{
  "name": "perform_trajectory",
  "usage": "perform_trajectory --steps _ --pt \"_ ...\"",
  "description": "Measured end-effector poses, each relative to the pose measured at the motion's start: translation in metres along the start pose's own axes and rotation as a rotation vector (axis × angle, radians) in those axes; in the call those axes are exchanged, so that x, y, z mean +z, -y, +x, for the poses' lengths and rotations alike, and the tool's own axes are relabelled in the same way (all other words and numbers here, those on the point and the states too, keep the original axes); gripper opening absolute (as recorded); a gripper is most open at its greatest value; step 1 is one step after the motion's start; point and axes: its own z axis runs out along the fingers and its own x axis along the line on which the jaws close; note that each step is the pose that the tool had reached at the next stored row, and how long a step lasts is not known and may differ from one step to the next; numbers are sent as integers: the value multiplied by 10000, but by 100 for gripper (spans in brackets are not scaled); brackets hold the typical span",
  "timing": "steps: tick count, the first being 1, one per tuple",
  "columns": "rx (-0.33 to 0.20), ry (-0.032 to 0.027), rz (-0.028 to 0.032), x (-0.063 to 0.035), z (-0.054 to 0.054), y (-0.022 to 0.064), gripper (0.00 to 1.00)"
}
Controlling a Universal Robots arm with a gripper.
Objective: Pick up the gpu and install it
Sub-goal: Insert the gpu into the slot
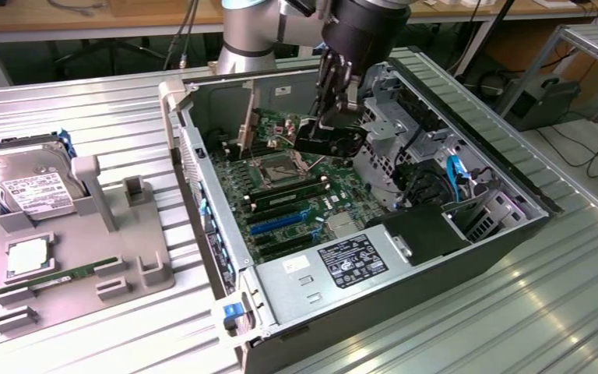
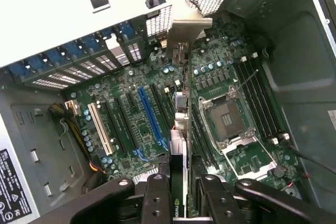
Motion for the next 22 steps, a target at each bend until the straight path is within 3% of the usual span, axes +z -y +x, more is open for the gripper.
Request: perform_trajectory --steps 14,16,22 --pt "-2788 -251 -8 49 2 5 26" --pt "-2988 -262 36 56 22 13 26" --pt "-3020 -194 349 86 184 -11 26"
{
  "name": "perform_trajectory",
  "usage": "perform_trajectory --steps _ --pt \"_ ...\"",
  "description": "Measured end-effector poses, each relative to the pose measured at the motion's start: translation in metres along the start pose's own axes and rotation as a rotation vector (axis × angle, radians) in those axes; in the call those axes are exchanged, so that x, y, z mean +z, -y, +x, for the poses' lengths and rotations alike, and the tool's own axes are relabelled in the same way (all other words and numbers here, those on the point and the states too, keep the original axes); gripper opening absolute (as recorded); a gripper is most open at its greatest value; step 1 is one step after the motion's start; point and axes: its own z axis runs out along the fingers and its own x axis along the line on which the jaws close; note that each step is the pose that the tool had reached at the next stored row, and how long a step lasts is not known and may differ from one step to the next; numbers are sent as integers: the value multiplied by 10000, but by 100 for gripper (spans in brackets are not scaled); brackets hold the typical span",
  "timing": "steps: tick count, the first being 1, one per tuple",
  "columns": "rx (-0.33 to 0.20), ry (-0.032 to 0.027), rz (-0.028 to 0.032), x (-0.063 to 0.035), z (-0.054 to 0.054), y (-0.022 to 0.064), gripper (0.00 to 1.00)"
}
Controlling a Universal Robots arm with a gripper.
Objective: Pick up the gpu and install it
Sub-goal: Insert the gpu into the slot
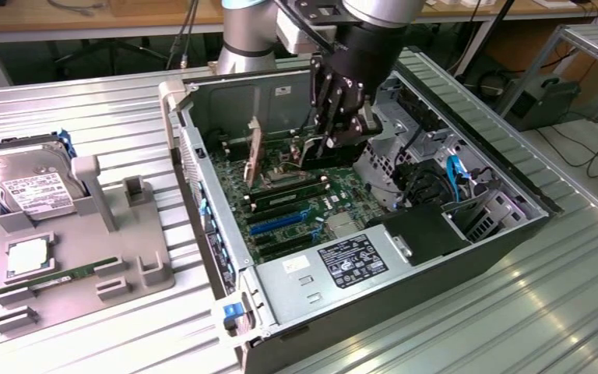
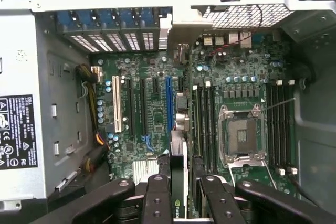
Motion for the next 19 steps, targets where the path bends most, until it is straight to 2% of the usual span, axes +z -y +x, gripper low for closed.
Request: perform_trajectory --steps 6,8,9,12,19 --pt "-14 13 270 35 79 -117 26" --pt "-19 21 383 62 100 -211 26" --pt "-22 22 415 76 104 -258 26" --pt "-24 23 470 113 110 -330 26" --pt "-132 22 510 236 116 -330 26"
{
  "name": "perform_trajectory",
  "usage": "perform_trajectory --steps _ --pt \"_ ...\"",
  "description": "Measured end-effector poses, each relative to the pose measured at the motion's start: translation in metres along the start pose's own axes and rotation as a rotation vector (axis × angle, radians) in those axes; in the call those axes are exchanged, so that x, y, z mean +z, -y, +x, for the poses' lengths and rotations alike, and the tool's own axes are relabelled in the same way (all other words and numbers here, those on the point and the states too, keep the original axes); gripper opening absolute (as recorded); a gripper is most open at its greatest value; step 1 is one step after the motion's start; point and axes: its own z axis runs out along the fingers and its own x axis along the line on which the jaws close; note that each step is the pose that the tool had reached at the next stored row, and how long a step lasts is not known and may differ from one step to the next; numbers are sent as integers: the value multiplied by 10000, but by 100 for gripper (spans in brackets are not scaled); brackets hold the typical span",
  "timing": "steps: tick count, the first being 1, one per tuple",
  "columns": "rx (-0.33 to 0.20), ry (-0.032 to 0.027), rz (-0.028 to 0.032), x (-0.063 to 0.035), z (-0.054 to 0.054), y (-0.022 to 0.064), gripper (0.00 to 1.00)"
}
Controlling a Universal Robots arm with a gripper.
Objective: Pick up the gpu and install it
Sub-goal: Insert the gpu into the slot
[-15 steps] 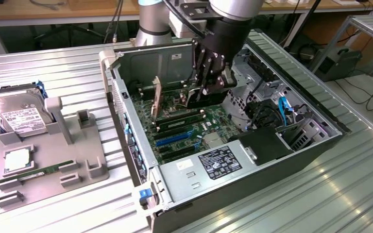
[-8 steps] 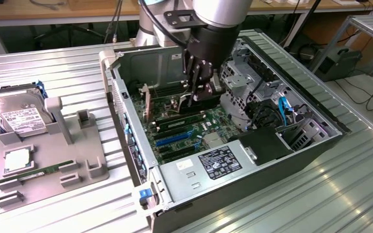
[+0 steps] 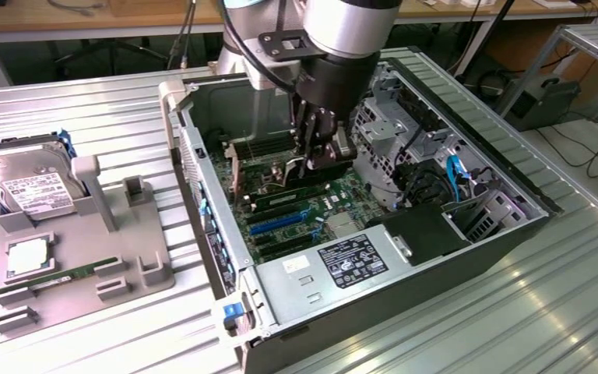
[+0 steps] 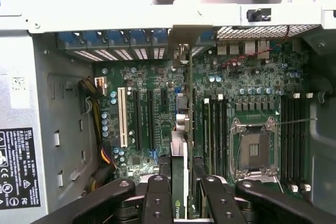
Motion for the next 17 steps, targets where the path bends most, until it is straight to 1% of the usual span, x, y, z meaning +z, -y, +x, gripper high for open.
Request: perform_trajectory --steps 1,2,3,4,5,6,7,8,9,10,11,12,13,14,16,17 --pt "-3 0 0 18 1 0 26" --pt "-6 0 0 211 11 -16 26" --pt "-6 0 0 330 15 -21 26" --pt "-6 1 1 461 -19 -38 26" --pt "-6 0 0 563 -23 -43 26" --pt "-6 0 -2 619 -19 -58 26" --pt "-18 -55 -17 638 -8 -67 26" --pt "-15 -117 -42 713 -4 -67 26" --pt "-77 -214 -90 768 -45 -68 26" --pt "-299 -230 -152 800 -79 -65 26" --pt "-318 -259 -248 849 -77 -31 26" --pt "-317 -260 -267 888 -74 -33 26" --pt "-317 -267 -299 905 -73 -46 26" --pt "-316 -273 -302 950 -68 -59 26" --pt "-315 -262 -296 972 -67 -68 27" --pt "-316 -270 -300 969 -67 -68 40"
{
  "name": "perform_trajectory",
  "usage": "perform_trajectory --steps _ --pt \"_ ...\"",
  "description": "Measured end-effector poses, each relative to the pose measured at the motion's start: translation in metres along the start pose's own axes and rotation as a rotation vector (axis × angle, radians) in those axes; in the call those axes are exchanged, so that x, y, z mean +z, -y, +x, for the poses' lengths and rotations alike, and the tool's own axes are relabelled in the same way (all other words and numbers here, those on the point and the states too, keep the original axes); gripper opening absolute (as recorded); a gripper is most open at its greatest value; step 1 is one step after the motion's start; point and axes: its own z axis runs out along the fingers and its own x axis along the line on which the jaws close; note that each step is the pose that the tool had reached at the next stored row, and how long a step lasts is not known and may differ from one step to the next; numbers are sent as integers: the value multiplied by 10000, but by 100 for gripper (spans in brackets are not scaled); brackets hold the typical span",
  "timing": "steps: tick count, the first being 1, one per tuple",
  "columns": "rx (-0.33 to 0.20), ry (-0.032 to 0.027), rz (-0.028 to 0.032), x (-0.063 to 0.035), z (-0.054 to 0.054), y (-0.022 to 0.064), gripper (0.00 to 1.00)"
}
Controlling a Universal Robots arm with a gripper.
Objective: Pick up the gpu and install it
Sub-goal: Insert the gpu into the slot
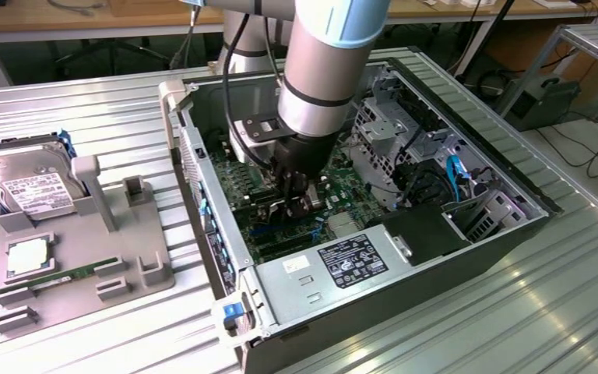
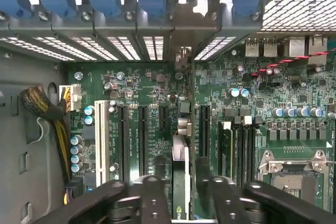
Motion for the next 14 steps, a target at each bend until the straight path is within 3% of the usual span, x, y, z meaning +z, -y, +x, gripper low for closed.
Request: perform_trajectory --steps 3,10,11,14 --pt "0 -2 0 -41 -1 -1 46" --pt "0 -34 0 -358 -10 -35 46" --pt "1 -53 0 -378 -15 -46 44" --pt "2 -85 1 -384 -40 -94 25"
